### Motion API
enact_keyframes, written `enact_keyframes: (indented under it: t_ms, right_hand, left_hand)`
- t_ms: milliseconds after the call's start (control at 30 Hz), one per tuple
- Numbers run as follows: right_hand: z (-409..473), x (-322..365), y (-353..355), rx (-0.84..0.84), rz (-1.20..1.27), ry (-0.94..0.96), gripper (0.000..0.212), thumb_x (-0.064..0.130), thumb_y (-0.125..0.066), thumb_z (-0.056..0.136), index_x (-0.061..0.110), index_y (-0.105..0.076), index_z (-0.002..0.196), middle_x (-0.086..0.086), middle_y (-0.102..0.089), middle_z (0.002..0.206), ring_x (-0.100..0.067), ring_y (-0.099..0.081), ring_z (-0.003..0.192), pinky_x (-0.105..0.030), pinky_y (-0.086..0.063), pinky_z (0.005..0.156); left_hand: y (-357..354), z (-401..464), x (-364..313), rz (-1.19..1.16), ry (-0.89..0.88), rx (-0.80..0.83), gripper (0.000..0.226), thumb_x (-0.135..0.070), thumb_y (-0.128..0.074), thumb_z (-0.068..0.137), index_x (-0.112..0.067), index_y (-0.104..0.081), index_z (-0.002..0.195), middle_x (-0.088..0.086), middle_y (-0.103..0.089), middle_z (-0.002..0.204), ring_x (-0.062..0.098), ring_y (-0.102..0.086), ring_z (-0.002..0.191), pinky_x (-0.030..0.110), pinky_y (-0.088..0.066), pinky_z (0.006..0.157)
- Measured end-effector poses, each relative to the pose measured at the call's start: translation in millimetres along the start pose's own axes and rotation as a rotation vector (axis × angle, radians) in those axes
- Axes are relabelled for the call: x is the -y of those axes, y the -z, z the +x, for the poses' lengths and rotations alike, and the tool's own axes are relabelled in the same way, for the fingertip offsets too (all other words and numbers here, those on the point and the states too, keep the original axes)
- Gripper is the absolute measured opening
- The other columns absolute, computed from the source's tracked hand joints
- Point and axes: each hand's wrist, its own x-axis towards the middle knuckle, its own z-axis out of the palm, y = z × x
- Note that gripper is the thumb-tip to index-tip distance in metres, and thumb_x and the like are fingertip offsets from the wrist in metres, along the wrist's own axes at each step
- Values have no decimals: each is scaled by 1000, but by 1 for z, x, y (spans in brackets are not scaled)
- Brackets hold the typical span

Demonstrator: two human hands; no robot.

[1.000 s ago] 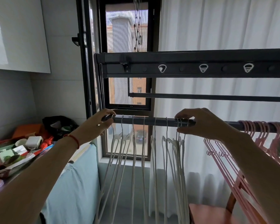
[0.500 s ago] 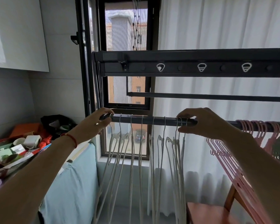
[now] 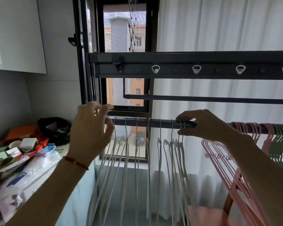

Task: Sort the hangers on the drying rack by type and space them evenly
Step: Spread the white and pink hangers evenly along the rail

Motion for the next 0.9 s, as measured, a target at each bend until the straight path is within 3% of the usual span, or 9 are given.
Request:
enact_keyframes:
  t_ms: [67, 167, 333, 467, 567, 667, 733, 833, 900]
  right_hand:
    - [-1, 0, 2, 2, -9, 0, 45, 41, -82, 76, 24, -69, 115, 11, -72, 100, -8, -67, 95, -31, -56, 85]
    - [-3, -1, 5, 6, -12, -12, 44, 42, -83, 75, 24, -70, 113, 12, -72, 98, -8, -67, 93, -34, -57, 86]
    - [-5, 0, 7, 12, -42, 9, 40, 40, -81, 77, 22, -69, 110, 9, -71, 95, -9, -67, 87, -36, -57, 84]
    - [-6, 0, 6, 18, -52, 8, 47, 44, -81, 76, 23, -67, 116, 9, -71, 99, -7, -66, 86, -32, -56, 83]
    - [-11, -5, 7, -7, -44, -39, 61, 50, -81, 73, 26, -62, 126, 9, -71, 106, -7, -67, 89, -29, -56, 85]
    - [-14, -8, 7, -17, -74, -35, 46, 52, -75, 75, 27, -67, 113, 13, -71, 92, -4, -66, 81, -32, -57, 79]
    - [-14, -7, 7, -4, -93, -6, 37, 46, -73, 78, 25, -68, 107, 13, -70, 87, -4, -65, 77, -33, -57, 76]
    - [-16, -8, 8, -7, -131, 22, 31, 37, -75, 82, 22, -68, 108, 11, -71, 88, -4, -64, 77, -25, -54, 74]
    - [-18, -10, 9, -8, -127, 19, 32, 36, -76, 83, 22, -68, 110, 12, -70, 89, -3, -64, 78, -20, -50, 73]
  left_hand:
    - [-2, 7, -35, -67, -154, -2, 28, -24, -58, 89, -16, -61, 116, 9, -58, 114, 24, -51, 110, 38, -43, 93]
    - [-15, 22, -73, -190, -272, 74, 28, -30, -51, 87, -16, -65, 108, 3, -63, 111, 18, -53, 109, 36, -44, 95]
    - [-36, 44, -116, -317, -212, 273, 25, -32, -59, 90, -18, -65, 111, -1, -64, 121, 16, -50, 119, 39, -44, 103]
    - [-46, 56, -129, -375, -146, 315, 28, -19, -60, 91, -17, -64, 118, 1, -63, 128, 18, -50, 125, 37, -42, 108]
    - [-40, 67, -132, -396, -151, 201, 27, -8, -59, 88, -15, -65, 114, 0, -64, 123, 15, -53, 122, 28, -39, 107]
    - [-28, 84, -137, -377, -284, -76, 32, 1, -50, 81, -7, -67, 106, 8, -65, 115, 23, -55, 114, 34, -45, 103]
    - [-26, 96, -143, -272, -363, -180, 45, -3, -44, 78, -6, -64, 118, 14, -59, 130, 30, -50, 125, 40, -39, 110]
    - [-29, 104, -152, -96, -362, -69, 69, -9, -49, 76, -15, -44, 145, 17, -32, 157, 36, -24, 147, 54, -20, 119]
    - [-36, 106, -154, 2, -343, 3, 83, -13, -53, 74, -21, -29, 153, 15, -19, 163, 35, -12, 151, 60, -12, 119]
